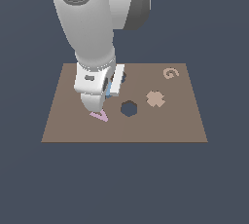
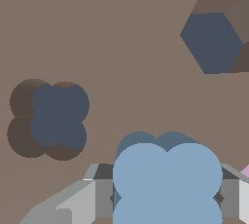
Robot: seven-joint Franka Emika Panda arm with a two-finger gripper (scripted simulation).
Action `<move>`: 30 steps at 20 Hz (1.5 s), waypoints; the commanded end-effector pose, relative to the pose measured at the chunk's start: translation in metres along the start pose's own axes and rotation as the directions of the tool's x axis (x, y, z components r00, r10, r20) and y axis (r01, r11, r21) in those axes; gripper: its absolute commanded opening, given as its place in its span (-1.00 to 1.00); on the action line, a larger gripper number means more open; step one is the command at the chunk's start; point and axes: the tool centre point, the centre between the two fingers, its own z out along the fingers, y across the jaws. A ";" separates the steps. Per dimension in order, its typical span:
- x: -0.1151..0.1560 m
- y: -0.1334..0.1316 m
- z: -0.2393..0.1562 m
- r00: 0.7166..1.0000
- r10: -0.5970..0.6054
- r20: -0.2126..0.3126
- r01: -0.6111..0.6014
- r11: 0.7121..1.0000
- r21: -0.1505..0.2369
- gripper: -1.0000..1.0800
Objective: Insert a designated object into the corresponding slot on a board.
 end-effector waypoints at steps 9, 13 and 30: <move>0.023 -0.016 -0.002 0.879 -0.477 0.000 0.477 0.879 -0.001 -1.00; 0.030 -0.024 -0.003 0.776 -0.631 0.000 0.631 0.776 -0.001 -1.00; 0.036 -0.060 -0.005 0.258 -0.966 -0.001 0.966 0.258 0.000 -1.00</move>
